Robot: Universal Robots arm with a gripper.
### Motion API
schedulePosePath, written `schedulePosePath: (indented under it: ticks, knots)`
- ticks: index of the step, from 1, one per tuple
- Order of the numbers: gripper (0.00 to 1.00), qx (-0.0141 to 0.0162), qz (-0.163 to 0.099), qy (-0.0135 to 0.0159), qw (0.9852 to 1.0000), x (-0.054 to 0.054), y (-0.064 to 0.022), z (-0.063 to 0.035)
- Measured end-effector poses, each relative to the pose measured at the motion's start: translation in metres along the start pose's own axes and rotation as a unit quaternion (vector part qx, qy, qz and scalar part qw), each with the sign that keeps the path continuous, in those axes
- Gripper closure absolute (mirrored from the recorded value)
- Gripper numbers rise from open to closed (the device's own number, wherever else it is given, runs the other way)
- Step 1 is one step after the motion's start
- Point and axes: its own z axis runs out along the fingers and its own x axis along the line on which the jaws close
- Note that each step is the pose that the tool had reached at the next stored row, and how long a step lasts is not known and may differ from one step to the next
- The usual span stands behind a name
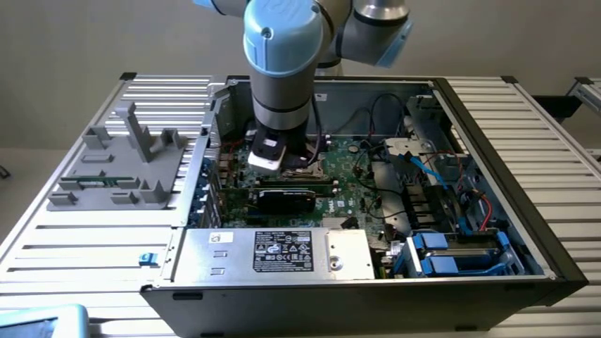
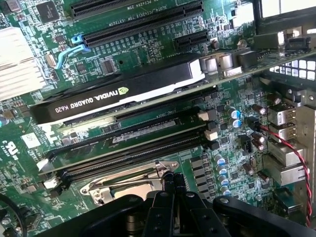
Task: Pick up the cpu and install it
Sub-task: 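Install the second cpu locking lever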
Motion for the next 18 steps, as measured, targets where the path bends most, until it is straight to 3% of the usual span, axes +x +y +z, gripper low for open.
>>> schedulePosePath:
  ticks: [13, 18]
  knots:
    - [0.89, 0.0141, 0.008, -0.0021, 0.9999, -0.0032, 0.004, 0.0063]
    - [0.89, 0.0143, 0.01, -0.0016, 0.9998, -0.0026, 0.0058, 0.0066]
